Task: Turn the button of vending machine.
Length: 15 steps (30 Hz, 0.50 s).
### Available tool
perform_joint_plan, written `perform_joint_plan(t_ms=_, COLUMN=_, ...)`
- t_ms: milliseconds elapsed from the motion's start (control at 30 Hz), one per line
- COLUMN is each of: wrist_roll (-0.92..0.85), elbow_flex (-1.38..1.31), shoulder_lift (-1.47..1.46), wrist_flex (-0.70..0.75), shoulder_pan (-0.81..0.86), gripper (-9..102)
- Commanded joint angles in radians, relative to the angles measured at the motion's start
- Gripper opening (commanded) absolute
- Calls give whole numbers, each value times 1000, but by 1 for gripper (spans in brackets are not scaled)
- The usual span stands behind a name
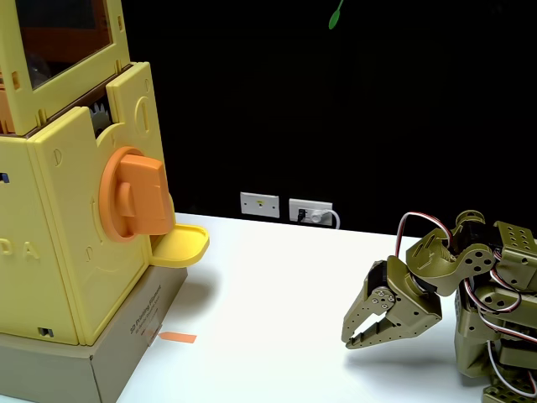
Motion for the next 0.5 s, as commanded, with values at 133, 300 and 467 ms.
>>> perform_joint_plan(t_ms=133, wrist_roll=103, elbow_flex=38, shoulder_lift=143, wrist_flex=12, shoulder_pan=-58, gripper=0)
perform_joint_plan(t_ms=300, wrist_roll=97, elbow_flex=38, shoulder_lift=141, wrist_flex=17, shoulder_pan=-35, gripper=0)
perform_joint_plan(t_ms=467, wrist_roll=77, elbow_flex=35, shoulder_lift=110, wrist_flex=-2, shoulder_pan=-29, gripper=0)
